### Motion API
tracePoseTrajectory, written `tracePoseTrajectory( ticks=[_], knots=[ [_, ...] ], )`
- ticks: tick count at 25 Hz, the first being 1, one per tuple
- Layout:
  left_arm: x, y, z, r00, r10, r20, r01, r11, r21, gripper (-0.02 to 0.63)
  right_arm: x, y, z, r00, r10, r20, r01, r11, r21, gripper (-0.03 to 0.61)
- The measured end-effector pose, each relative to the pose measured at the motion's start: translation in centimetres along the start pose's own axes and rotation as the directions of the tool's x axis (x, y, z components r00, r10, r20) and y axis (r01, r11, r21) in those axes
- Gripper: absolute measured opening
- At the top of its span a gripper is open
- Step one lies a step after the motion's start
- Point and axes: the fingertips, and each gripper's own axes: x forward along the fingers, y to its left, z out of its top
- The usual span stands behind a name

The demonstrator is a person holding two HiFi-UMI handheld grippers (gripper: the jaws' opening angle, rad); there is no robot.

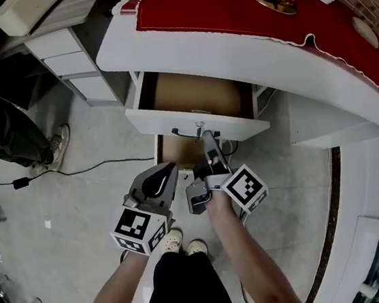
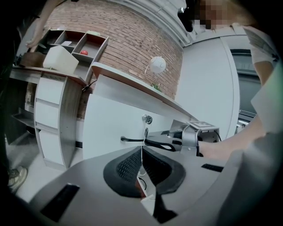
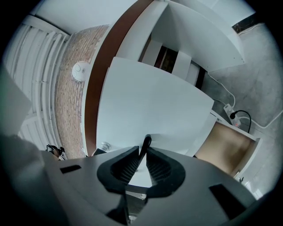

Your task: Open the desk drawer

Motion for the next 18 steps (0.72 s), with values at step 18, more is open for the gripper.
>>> tracePoseTrajectory(
  ticks=[18],
  knots=[
    [-2.2, -0.5, -1.4, 1.000, -0.016, -0.017, 0.016, 1.000, 0.009, 0.012, -2.5, -0.1, -1.3, 0.999, 0.030, 0.030, -0.030, 0.999, -0.025, 0.061]
  ],
)
